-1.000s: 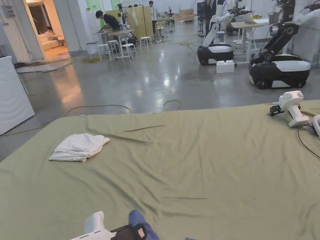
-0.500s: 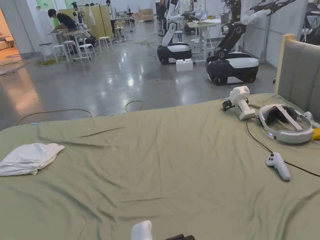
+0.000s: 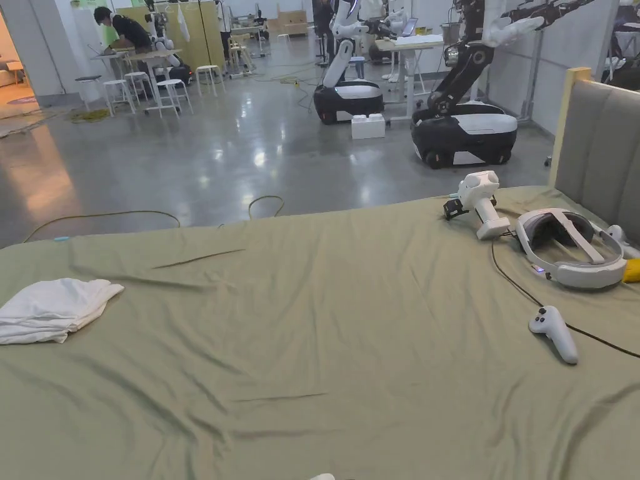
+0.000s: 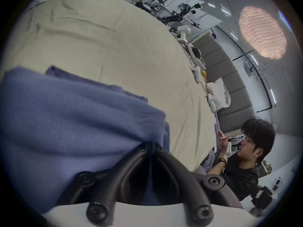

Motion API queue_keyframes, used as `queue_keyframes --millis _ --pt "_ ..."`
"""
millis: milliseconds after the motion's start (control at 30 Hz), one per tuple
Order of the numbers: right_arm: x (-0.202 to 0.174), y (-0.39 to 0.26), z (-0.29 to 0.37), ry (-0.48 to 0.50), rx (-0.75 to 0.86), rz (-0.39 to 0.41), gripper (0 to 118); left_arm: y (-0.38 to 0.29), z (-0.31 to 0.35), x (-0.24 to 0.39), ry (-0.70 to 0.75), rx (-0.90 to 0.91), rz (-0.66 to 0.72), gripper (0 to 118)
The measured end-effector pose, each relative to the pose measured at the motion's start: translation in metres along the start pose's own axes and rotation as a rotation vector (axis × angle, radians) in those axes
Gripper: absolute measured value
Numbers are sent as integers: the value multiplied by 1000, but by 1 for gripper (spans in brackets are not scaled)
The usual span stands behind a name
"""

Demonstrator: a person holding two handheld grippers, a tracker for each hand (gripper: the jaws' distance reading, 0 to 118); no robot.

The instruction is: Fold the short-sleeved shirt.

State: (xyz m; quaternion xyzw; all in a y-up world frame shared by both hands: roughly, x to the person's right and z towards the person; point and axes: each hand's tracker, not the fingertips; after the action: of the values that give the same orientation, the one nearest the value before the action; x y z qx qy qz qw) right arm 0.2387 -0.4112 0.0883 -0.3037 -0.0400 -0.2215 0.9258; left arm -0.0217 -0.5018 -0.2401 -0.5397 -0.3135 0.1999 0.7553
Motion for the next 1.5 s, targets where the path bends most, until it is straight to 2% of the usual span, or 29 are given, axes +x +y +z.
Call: queue_keyframes --millis 33,67,100,133,167,200,333,433,500,533,567,600,633,667,733,767,800,833,867,900,1000,1033,1100,1133,1200,1300,1367,1467,1500 --pt "-6 2 -11 24 -26 21 0 1 16 1 -24 28 -27 22" --pt "-12 4 -23 52 -52 50 0 0 36 1 -36 75 -60 48" --pt "-20 7 -37 83 -76 81 0 -1 55 -1 -36 111 -80 81" --pt "-29 11 -53 117 -93 112 0 -3 77 -3 -36 150 -94 94" --pt "-38 16 -71 160 -119 140 0 -6 99 -9 -42 202 -98 96" --pt "-47 22 -91 196 -150 161 0 -8 117 -15 -41 239 -94 96" --pt "-80 40 -187 230 -247 220 0 -14 165 -53 59 309 -24 96" --pt "-90 37 -254 131 -356 335 0 -18 170 -89 81 285 77 96" --pt "-86 20 -291 -31 -497 437 0 -20 164 -113 52 275 161 96" --pt "-79 7 -307 -66 -588 482 0 -19 156 -122 30 261 197 96" --pt "-71 3 -306 15 -518 435 0 -18 146 -130 20 242 226 96" --pt "-71 12 -298 32 -455 371 0 -18 138 -136 -5 231 246 96" --pt "-69 16 -295 14 -522 292 0 -16 127 -142 -42 209 263 96" --pt "-71 18 -295 5 -539 271 0 -14 113 -147 -79 173 280 96" --pt "-71 14 -303 11 -542 331 0 -12 87 -150 -110 120 301 95" --pt "-69 17 -305 13 -543 330 0 -12 79 -148 -138 114 280 93" --pt "-69 18 -304 10 -548 314 0 -11 76 -142 -134 125 252 87" --pt "-69 17 -304 7 -547 309 0 -8 75 -132 -89 126 216 69" --pt "-70 15 -304 3 -543 316 0 -5 72 -123 -25 111 190 43" --pt "-72 14 -301 3 -535 328 0 -3 71 -121 2 107 180 34" --pt "-68 14 -292 19 -504 317 0 0 84 -128 -65 115 241 33" --pt "-65 18 -284 71 -485 275 0 0 96 -130 -102 142 250 32" --pt "-54 26 -257 203 -437 107 0 0 129 -145 -201 205 291 32" --pt "-48 26 -242 249 -404 33 0 2 154 -152 -177 262 292 32" --pt "-37 28 -214 255 -359 -15 0 13 210 -175 -77 309 270 32" --pt "-22 22 -198 206 -381 -41 0 32 286 -217 210 348 210 32" --pt "-18 17 -194 198 -413 -41 0 45 325 -253 375 345 250 32" --pt "-23 12 -193 198 -436 -27 0 55 352 -271 589 357 278 32" --pt "-26 11 -193 201 -439 -20 0 58 356 -276 614 370 291 35"
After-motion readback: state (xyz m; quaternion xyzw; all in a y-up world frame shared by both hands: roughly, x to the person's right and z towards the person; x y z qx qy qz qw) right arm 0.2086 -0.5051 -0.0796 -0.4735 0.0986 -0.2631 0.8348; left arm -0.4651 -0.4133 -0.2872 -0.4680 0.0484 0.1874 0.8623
